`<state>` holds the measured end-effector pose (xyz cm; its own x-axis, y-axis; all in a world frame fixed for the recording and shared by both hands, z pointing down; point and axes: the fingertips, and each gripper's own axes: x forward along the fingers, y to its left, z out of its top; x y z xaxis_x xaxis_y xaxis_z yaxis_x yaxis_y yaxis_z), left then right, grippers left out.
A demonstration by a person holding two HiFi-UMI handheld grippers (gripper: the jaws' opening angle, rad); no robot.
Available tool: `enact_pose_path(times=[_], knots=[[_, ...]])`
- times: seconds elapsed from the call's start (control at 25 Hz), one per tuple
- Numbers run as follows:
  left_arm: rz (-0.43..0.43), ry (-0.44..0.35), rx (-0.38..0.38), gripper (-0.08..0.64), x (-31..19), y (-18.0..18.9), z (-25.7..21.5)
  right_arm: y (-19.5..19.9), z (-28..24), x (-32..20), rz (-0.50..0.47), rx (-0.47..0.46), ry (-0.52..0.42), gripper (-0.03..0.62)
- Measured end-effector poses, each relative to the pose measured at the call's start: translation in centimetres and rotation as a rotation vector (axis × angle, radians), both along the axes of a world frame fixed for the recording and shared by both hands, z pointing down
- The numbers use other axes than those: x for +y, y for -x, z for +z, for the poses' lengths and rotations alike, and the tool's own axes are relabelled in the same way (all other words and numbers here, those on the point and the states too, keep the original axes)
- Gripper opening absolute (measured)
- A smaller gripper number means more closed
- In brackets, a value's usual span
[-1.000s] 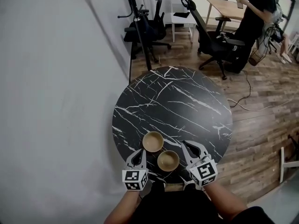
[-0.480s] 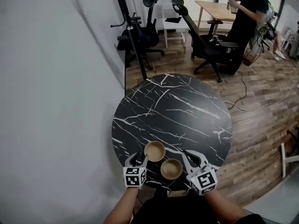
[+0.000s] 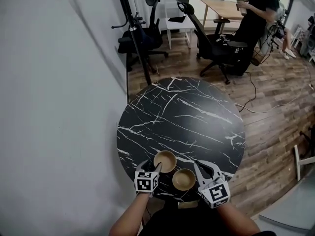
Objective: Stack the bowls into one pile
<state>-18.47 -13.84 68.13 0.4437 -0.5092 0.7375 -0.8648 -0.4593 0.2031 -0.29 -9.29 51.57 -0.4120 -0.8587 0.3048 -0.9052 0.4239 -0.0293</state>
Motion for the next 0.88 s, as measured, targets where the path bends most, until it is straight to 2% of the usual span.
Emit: enact_pose_path(times=[0.12,0.28,0.48,0.6,0.76,0.88], knots=[[0.023,0.034,-0.028,0.262,-0.4,-0.3,1.2,-0.4,-0.7,0.0,0.038,0.028,0.013,0.009],[0.014,0.098,-0.041,0.258,-0.5,0.1,2.9,-0.5,0.9,1.1,0.041,0.021,0.016,0.009],[0.003,0.067,-0.035,0.198,-1.6,0.5,2.6,-0.9,1.0,1.3,0.056,0.035,0.048,0.009],[0.001,0.077,-0.015,0.184,-1.6,0.8,2.7,-1.0,1.4,1.4,0.076,0.036,0.073,0.009],[0.035,0.067,0.001,0.167,-1.4,0.0,2.5,-1.2,1.6,1.7,0.075,0.037,0.096,0.009],[0.055,0.063,-0.003,0.153,-1.3,-0.5,2.3,-1.5,1.0,1.6,0.093,0.025,0.08,0.009]])
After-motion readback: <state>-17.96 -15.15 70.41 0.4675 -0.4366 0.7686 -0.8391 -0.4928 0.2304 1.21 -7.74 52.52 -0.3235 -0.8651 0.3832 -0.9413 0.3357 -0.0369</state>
